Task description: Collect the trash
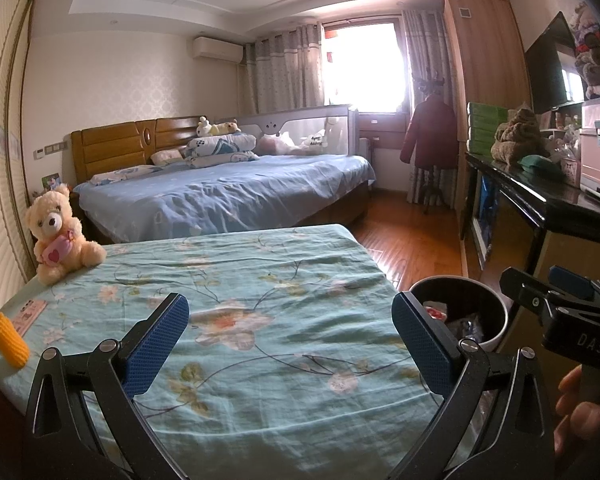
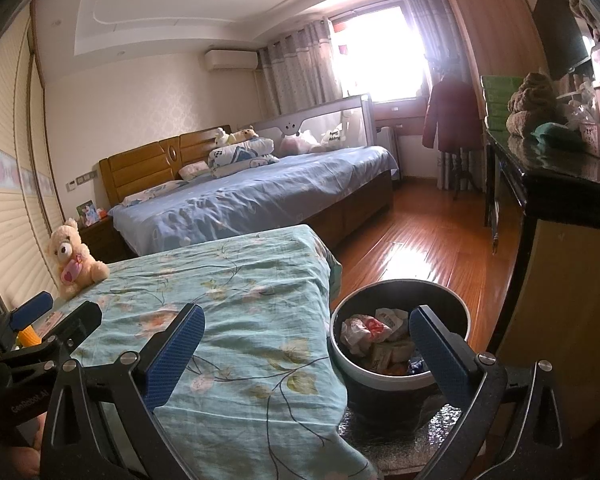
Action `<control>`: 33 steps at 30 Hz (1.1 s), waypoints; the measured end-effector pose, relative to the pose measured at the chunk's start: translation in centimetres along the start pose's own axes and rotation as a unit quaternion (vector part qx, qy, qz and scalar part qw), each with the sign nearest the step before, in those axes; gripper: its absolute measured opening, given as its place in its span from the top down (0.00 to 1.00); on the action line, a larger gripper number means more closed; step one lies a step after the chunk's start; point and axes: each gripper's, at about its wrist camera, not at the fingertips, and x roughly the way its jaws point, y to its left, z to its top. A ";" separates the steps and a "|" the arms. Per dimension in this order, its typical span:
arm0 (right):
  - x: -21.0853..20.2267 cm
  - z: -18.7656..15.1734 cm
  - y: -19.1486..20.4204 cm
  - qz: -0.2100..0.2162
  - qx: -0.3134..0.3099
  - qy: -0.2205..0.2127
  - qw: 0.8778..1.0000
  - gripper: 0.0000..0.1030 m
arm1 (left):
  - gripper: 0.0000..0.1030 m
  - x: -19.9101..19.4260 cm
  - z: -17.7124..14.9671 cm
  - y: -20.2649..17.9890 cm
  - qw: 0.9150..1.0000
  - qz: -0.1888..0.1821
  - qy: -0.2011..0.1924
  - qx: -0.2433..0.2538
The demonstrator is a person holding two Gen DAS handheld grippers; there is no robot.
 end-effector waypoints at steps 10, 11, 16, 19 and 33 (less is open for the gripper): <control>0.0 0.0 0.1 0.000 0.000 0.000 1.000 0.00 | 0.00 -0.1 -0.1 -0.1 1.000 -0.002 0.000 -0.002; 0.0 0.0 0.0 0.000 0.000 0.000 1.000 0.00 | 0.00 -0.1 -0.1 -0.1 1.000 -0.001 0.000 -0.001; 0.0 0.0 0.2 0.002 -0.002 0.001 1.000 0.00 | 0.00 0.0 -0.2 -0.1 1.000 -0.002 0.002 -0.001; 0.1 0.1 0.4 0.003 -0.004 0.003 1.000 0.00 | 0.00 0.0 -0.3 -0.1 1.000 -0.003 0.003 -0.002; 0.3 0.4 0.5 0.006 -0.006 0.005 1.000 0.00 | 0.00 0.2 -0.4 -0.3 1.000 -0.003 0.005 -0.001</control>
